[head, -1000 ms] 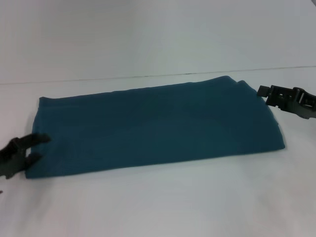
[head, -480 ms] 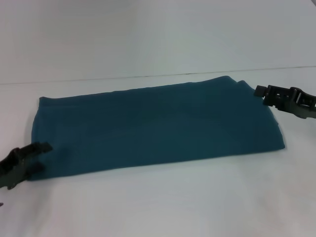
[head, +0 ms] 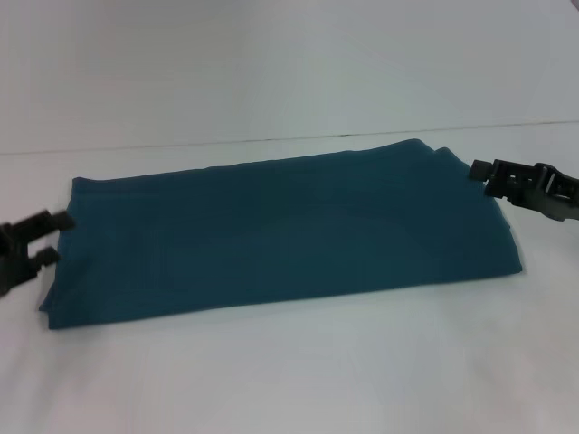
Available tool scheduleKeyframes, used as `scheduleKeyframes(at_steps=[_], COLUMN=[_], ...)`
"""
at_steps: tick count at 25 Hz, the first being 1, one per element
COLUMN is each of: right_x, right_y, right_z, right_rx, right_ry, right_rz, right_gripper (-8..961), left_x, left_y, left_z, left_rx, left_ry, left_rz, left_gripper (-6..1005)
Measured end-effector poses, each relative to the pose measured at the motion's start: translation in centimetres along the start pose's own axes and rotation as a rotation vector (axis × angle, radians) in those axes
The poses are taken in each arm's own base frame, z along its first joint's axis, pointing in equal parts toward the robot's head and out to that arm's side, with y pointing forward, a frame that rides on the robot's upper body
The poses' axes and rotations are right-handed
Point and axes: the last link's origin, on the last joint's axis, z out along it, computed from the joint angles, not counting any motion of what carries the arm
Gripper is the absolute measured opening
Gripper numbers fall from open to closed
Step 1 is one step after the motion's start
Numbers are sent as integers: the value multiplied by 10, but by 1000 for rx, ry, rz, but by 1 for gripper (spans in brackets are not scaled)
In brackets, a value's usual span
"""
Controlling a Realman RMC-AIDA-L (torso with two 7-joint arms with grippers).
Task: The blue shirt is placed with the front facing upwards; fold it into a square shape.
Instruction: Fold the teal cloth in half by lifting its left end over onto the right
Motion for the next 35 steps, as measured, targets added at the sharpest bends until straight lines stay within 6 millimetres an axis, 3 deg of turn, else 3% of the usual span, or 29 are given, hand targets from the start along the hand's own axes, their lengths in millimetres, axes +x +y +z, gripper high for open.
scheduleKeyframes(at_steps=[4,11,20,30,35], right_x=[2,2,6,6,7], right_y=[0,0,-3,-4,-4], right_z=[1,2,1,0,2], right_rx=[0,0,3,5,4], right_ry=[3,5,8,7,12], right_rz=[1,0,14,18,19], right_gripper=[625,625,625,626,626], left_x=[13,8,-2,19,14], left_y=[1,-4,-11,8,5], left_z=[13,38,47,47,58], left_rx=[54,111,173,140,188], left_ry=[43,61,47,74,62], left_rz=[2,-40,-23,44,70], left_gripper=[721,722,723,725,726])
